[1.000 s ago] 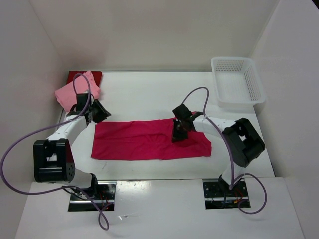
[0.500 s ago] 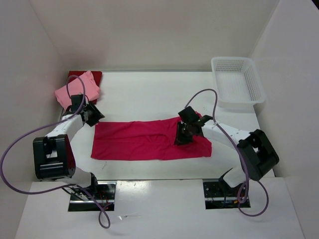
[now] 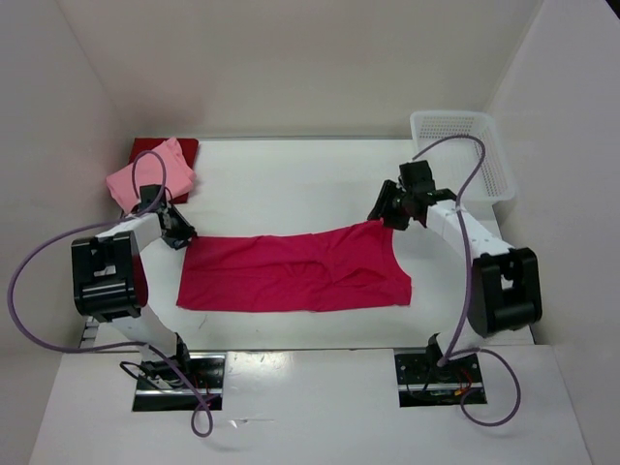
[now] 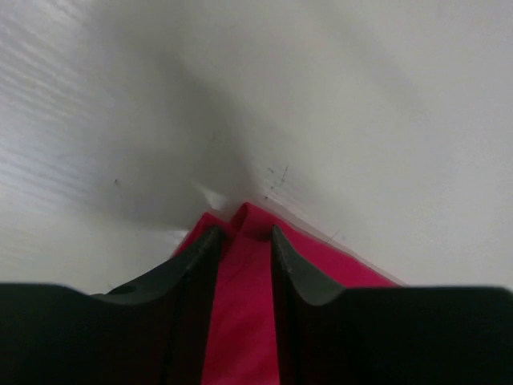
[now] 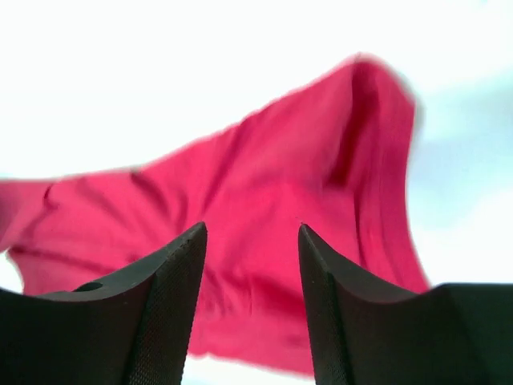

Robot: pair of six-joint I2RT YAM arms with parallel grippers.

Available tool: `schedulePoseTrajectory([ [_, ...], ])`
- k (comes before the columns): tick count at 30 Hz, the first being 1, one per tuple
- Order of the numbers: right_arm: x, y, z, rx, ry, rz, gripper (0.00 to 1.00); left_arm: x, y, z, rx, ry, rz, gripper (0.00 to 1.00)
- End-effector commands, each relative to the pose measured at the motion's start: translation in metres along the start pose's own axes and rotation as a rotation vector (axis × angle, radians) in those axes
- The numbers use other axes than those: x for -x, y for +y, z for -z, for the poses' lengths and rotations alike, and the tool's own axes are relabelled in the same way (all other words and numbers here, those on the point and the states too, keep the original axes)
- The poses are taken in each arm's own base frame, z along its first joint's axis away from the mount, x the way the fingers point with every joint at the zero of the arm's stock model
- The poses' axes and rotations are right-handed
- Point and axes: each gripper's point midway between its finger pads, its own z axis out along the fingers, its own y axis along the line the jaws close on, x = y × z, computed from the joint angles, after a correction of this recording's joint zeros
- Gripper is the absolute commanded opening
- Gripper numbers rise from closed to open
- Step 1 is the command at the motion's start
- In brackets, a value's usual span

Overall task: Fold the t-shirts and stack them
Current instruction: Fold the other side of the tshirt into a rectangle, then rotate the tshirt 90 degrees

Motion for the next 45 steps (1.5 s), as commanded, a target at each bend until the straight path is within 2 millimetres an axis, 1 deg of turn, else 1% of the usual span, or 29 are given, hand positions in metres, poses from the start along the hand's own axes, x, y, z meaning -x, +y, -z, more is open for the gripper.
schedulePoseTrajectory([
  [1,0.04,-0.001,-0.024,-0.037,-0.091,0.062,0.56,0.007,-0.01,-0.007,-0.045,0.011,-0.033,0.37],
  [3,0.048,-0.005,-0.035,-0.068,-0.112,0.061,0.56,0.005,-0.013,-0.009,-0.066,0.021,-0.034,0.27],
  [4,0.048,-0.018,-0.043,-0.113,-0.107,0.05,0.56,0.008,-0.014,-0.009,-0.072,0.012,-0.035,0.17],
  [7,0.057,-0.028,-0.058,-0.154,-0.121,0.042,0.56,0.007,-0.016,-0.012,-0.082,0.016,-0.036,0.03],
  [10,0.05,-0.039,-0.066,-0.201,-0.092,0.038,0.56,0.009,-0.018,-0.012,-0.088,0.006,-0.025,0.0],
  [11,0.054,-0.037,-0.067,-0.192,-0.106,0.039,0.42,0.014,-0.022,-0.009,-0.1,-0.011,-0.017,0.0],
  [12,0.049,-0.037,-0.069,-0.178,-0.095,0.039,0.34,0.014,-0.022,-0.009,-0.1,-0.011,-0.017,0.0],
  [14,0.048,-0.035,-0.069,-0.169,-0.089,0.039,0.25,0.021,-0.02,-0.009,-0.081,-0.036,-0.017,0.0],
  [15,0.048,-0.035,-0.069,-0.169,-0.089,0.039,0.12,0.023,-0.017,-0.009,-0.077,-0.04,-0.01,0.0],
  [18,0.054,-0.05,-0.07,-0.212,-0.105,0.009,0.0,0.036,-0.007,-0.012,-0.062,-0.052,0.021,0.0],
  [20,0.056,-0.069,-0.069,-0.266,-0.105,-0.036,0.0,0.045,-0.001,-0.014,-0.069,-0.05,0.051,0.0],
  [23,0.042,-0.095,-0.069,-0.346,-0.085,-0.063,0.0,0.049,0.004,-0.017,-0.056,-0.056,0.061,0.0],
  [25,0.04,-0.1,-0.069,-0.365,-0.087,-0.072,0.04,0.052,0.009,-0.017,-0.044,-0.064,0.069,0.0],
  [26,0.037,-0.102,-0.072,-0.371,-0.077,-0.073,0.08,0.052,0.008,-0.017,-0.045,-0.064,0.081,0.0],
  [27,0.035,-0.099,-0.073,-0.351,-0.065,-0.074,0.21,0.054,0.005,-0.013,-0.06,-0.069,0.079,0.0],
  [28,0.038,-0.095,-0.073,-0.336,-0.067,-0.074,0.28,0.059,-0.001,-0.008,-0.083,-0.087,0.074,0.0],
  [29,0.044,-0.088,-0.069,-0.314,-0.084,-0.073,0.33,0.058,-0.003,-0.007,-0.093,-0.081,0.087,0.03],
  [30,0.045,-0.081,-0.066,-0.302,-0.09,-0.062,0.35,0.061,-0.01,0.001,-0.123,-0.091,0.082,0.18],
  [33,0.054,-0.06,-0.049,-0.245,-0.104,-0.042,0.39,0.066,-0.02,0.014,-0.165,-0.116,0.093,0.5],
  [34,0.056,-0.056,-0.042,-0.235,-0.104,-0.031,0.43,0.066,-0.021,0.018,-0.17,-0.121,0.104,0.67],
  [36,0.063,-0.044,-0.023,-0.203,-0.131,-0.013,0.46,0.075,-0.031,0.037,-0.208,-0.162,0.103,0.77],
  [37,0.062,-0.042,-0.016,-0.196,-0.125,0.0,0.46,0.08,-0.033,0.05,-0.211,-0.196,0.099,1.0],
  [39,0.063,-0.032,0.006,-0.169,-0.158,0.024,0.46,0.085,-0.035,0.062,-0.216,-0.226,0.086,1.0],
  [40,0.065,-0.02,0.02,-0.135,-0.18,0.046,0.44,0.085,-0.042,0.073,-0.235,-0.241,0.073,1.0],
  [41,0.058,-0.02,0.023,-0.122,-0.164,0.055,0.36,0.083,-0.049,0.077,-0.248,-0.246,0.048,1.0],
  [42,0.045,-0.009,0.024,-0.086,-0.139,0.077,0.26,0.079,-0.058,0.082,-0.267,-0.249,0.028,1.0],
  [43,0.036,0.002,0.025,-0.052,-0.121,0.099,0.09,0.063,-0.077,0.088,-0.31,-0.231,-0.017,1.0],
  [44,0.021,0.011,0.025,-0.032,-0.089,0.127,0.02,0.053,-0.083,0.09,-0.319,-0.215,-0.049,1.0],
  [45,-0.007,0.038,0.022,0.024,-0.034,0.199,0.0,0.038,-0.086,0.094,-0.328,-0.197,-0.069,0.84],
])
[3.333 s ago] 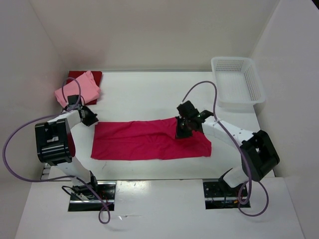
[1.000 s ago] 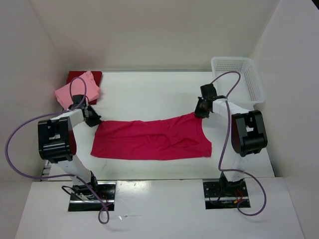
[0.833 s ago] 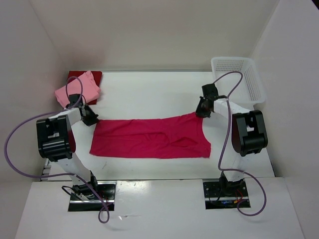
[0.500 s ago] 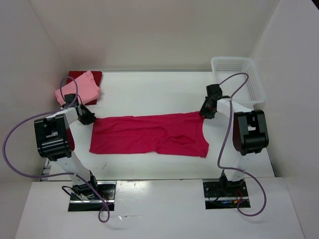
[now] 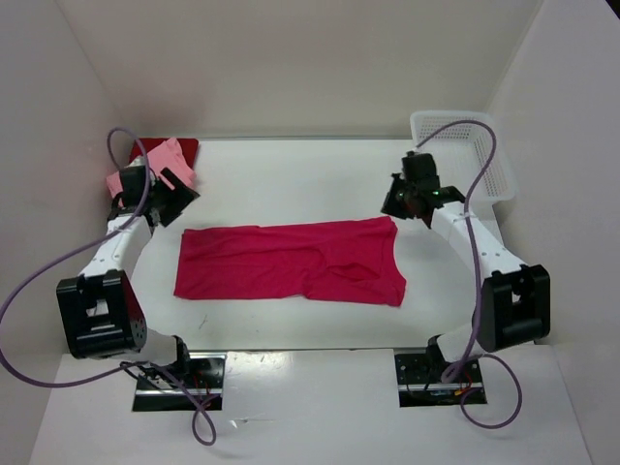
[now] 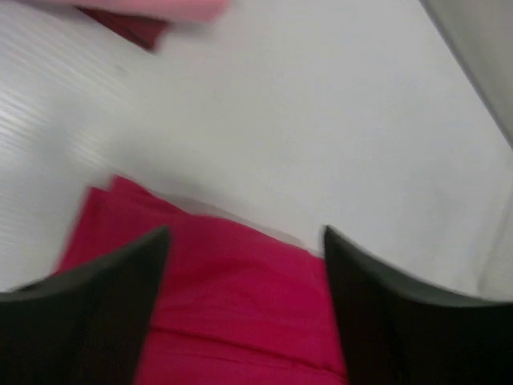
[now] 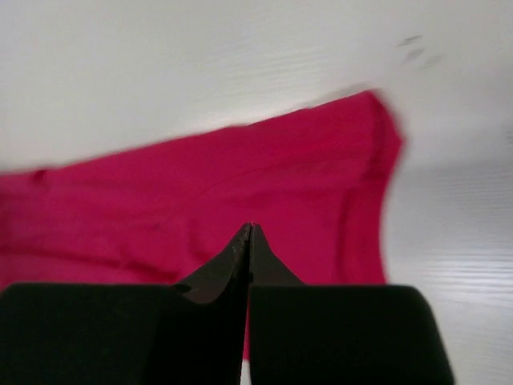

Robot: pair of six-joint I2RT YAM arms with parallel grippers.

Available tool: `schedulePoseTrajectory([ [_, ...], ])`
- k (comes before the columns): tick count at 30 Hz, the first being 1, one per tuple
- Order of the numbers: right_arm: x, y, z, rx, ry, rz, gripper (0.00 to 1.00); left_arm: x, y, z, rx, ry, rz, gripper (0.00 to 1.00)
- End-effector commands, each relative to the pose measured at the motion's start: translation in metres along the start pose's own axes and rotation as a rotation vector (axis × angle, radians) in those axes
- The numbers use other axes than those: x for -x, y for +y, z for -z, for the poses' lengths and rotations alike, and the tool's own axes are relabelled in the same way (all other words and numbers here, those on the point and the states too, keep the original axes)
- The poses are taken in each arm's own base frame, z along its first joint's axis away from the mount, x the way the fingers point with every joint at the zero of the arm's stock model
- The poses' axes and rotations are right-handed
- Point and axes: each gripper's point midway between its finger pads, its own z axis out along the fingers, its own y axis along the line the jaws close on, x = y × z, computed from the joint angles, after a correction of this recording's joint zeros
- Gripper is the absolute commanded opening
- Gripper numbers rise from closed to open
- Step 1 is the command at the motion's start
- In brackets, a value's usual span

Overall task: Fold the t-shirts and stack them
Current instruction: Rotate the tshirt 90 degrees

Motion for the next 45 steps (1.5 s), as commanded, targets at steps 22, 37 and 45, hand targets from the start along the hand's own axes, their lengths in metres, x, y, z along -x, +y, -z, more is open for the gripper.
schedulePoseTrajectory([
  [22,-0.168,0.094,-0.03,0.056,0.305,0.384,0.44,-0.126,-0.015,0.042,-0.104,0.192,-0.084,0.34],
  [37,-0.185,0.08,-0.044,0.021,0.354,0.404,0.34,-0.131,-0.013,0.04,-0.105,0.207,-0.073,0.35],
  [45,-0.168,0.109,-0.017,0.127,0.339,0.371,0.05,-0.128,-0.016,0.039,-0.11,0.201,-0.065,0.35],
])
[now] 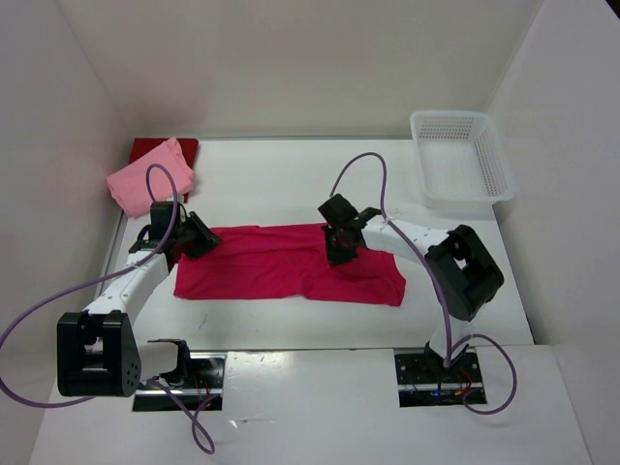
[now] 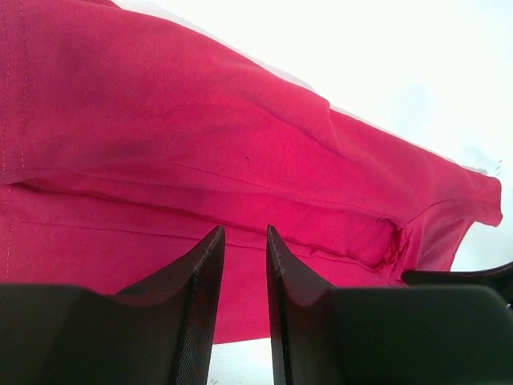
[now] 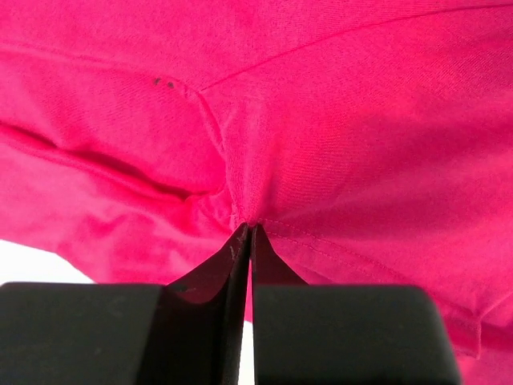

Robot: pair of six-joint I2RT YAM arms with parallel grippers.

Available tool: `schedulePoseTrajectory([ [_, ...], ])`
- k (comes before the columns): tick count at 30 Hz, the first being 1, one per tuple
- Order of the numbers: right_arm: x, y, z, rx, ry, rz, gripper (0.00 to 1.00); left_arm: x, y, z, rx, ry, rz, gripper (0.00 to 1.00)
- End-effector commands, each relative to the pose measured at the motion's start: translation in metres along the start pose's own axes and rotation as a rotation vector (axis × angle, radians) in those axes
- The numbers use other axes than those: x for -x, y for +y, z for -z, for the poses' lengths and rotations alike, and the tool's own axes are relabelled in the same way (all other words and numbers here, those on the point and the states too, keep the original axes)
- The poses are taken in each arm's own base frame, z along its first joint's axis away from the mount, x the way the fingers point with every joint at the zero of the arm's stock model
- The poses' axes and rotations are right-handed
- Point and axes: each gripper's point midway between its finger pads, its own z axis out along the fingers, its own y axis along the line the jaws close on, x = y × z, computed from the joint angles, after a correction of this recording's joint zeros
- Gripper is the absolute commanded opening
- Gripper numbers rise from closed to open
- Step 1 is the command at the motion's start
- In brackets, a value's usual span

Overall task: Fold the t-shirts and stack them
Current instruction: Rotate the tshirt 90 degrees

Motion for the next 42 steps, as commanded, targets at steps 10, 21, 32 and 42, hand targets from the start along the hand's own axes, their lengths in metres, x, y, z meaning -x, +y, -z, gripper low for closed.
schedulePoseTrajectory([
  [10,-0.021,0.046,0.038,0.221,0.16,0.0,0.13,0.02,-0.022,0.003,-0.052,-0.037,0.006,0.37],
  [21,-0.012,0.024,0.06,0.22,0.052,-0.064,0.45,0.012,-0.018,0.003,-0.05,-0.016,-0.008,0.41],
  [32,0.008,-0.091,0.079,-0.092,-0.129,-0.312,0.32,0.001,-0.047,-0.036,-0.097,0.075,-0.073,0.41],
  [42,-0.021,-0.101,0.05,-0.191,0.002,-0.41,0.41,0.007,-0.05,-0.065,-0.11,0.079,-0.044,0.41],
])
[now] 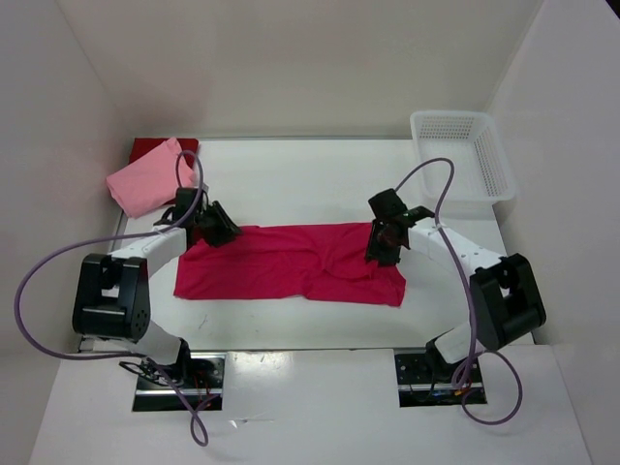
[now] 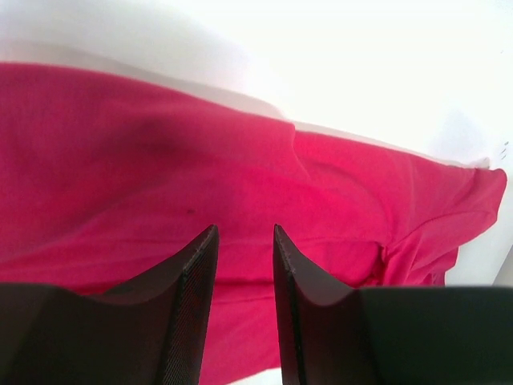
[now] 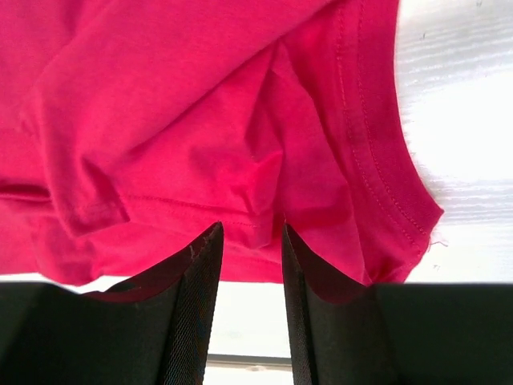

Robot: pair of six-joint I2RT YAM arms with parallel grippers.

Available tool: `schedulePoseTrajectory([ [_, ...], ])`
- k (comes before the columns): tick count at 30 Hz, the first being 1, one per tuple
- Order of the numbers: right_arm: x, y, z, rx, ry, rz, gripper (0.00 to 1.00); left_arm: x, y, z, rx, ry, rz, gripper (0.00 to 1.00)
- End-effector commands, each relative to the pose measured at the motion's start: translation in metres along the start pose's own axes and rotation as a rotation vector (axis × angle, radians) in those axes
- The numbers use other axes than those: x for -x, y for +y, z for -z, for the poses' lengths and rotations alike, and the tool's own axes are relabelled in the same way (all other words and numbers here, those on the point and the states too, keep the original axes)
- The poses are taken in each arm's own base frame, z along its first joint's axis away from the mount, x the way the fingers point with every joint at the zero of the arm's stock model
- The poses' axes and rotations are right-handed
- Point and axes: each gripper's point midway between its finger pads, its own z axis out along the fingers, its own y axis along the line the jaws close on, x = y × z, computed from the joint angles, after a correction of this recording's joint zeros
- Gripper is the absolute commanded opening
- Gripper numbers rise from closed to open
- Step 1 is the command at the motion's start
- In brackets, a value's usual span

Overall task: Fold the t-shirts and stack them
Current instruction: Rotate the tshirt 90 degrees

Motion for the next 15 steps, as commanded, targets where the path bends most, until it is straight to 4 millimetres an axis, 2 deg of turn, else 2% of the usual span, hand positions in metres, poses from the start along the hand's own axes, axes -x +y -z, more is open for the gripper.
schedulePoseTrajectory([
  [1,-0.011,-0.01,-0.013,-0.072,0.034,-0.037,0.41,0.017,-0.016,-0.012,-0.059,-0.038,-0.014,0.41],
  [4,-0.018,-0.009,-0.027,-0.069,0.057,-0.06,0.41,0.012,-0.01,-0.024,-0.051,-0.011,0.011,0.41],
  [5,-0.018,-0.004,-0.027,-0.04,0.065,-0.062,0.41,0.01,-0.008,-0.026,-0.045,-0.005,0.014,0.41],
  [7,-0.027,-0.005,-0.036,-0.039,0.098,-0.071,0.37,0.006,-0.002,-0.031,-0.031,0.012,0.021,0.41],
  [9,-0.027,-0.001,-0.036,-0.024,0.099,-0.081,0.26,0.01,-0.002,-0.031,-0.033,0.0,0.034,0.41],
  [11,-0.026,-0.006,-0.036,-0.042,0.083,-0.08,0.14,0.013,0.007,-0.03,-0.02,-0.005,0.051,0.41],
  [13,-0.025,-0.009,-0.027,-0.06,0.081,-0.089,0.01,0.013,0.005,-0.028,-0.021,-0.006,0.05,0.41],
  [15,-0.014,-0.003,-0.01,-0.034,0.037,-0.092,0.0,0.015,0.003,-0.026,-0.027,-0.013,0.048,0.41],
])
